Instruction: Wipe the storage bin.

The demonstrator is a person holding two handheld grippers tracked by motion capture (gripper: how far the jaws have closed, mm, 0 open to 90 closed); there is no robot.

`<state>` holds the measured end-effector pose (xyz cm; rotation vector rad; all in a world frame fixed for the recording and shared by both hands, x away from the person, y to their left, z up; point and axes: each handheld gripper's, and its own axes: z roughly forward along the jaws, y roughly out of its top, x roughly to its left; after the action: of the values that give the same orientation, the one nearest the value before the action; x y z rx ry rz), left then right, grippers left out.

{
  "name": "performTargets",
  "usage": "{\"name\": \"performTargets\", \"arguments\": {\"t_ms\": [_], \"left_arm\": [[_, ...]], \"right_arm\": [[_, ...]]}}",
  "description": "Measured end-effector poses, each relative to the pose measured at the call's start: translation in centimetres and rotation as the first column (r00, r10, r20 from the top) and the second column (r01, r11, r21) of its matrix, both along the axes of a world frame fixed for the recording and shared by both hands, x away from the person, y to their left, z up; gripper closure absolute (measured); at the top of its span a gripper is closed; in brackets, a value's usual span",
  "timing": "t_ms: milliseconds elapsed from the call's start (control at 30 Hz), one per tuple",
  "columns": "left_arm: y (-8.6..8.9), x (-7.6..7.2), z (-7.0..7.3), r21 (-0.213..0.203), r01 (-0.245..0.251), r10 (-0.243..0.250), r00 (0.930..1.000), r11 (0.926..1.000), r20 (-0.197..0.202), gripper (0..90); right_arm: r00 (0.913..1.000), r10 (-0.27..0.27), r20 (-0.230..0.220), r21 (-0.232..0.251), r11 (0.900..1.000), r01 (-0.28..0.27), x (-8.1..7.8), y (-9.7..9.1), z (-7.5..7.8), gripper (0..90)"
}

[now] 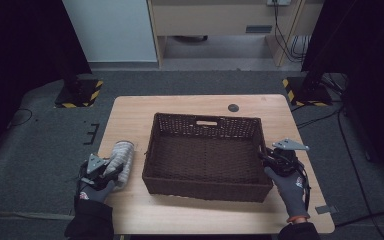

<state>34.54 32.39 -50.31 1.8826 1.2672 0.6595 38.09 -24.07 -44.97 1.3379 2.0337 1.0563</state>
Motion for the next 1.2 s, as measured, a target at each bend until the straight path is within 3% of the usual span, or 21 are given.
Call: {"name": "performTargets", "arguments": {"t_ms": [200,333,467,600,800,967,1067,1200], "left_arm": [[-0.7,0.1,-0.5,0.038,0.039,-0.038,0.9991,0.9985,-0.017,55.9],[-0.6,0.1,-0.5,0.023,0.038,-0.037,0.9993,0.999,-0.009,51.6],[-0.5,-0.2,-0.3,0.009,0.045,-0.045,0.9989,0.999,0.011,44.0],[-0.5,-0.6,0.2,-0.02,0.047,-0.046,0.9981,0.9987,0.04,37.7],[-0.2,-1.0,1.3,-0.058,0.049,-0.044,0.9958,0.9971,0.08,36.9],[-0.2,-1.2,2.3,-0.12,0.054,-0.04,0.9931,0.9913,0.111,38.0],[-0.5,-1.2,3.4,-0.158,0.065,-0.043,0.9895,0.9854,0.138,40.3],[-1.5,-1.0,5.1,-0.177,0.099,-0.069,0.983,0.9792,0.17,44.1]], "right_arm": [[1.0,0.004,0.009,-0.011,0.9999,-0.004,-0.2,0.0,0.3,60.8],[0.9989,0.011,0.045,0.001,0.9999,-0.011,-0.7,-0.3,0.9,56.4],[0.9986,0.015,0.051,0.01,0.9998,-0.015,-1.3,-0.5,1.4,55.6],[0.9996,0.018,0.022,0.0,0.9998,-0.018,-1.6,-0.5,1.1,55.9],[0.9991,0.037,-0.02,-0.036,0.9986,-0.038,-1.3,0.0,0.4,61.2],[0.9991,0.032,-0.026,-0.05,0.9982,-0.033,-0.8,0.0,0.3,65.3],[0.999,0.035,-0.027,-0.032,0.9989,-0.035,-0.3,-0.3,0.2,66.0],[0.9993,0.027,-0.024,-0.036,0.999,-0.028,-0.1,-0.4,0.2,62.1]]}}
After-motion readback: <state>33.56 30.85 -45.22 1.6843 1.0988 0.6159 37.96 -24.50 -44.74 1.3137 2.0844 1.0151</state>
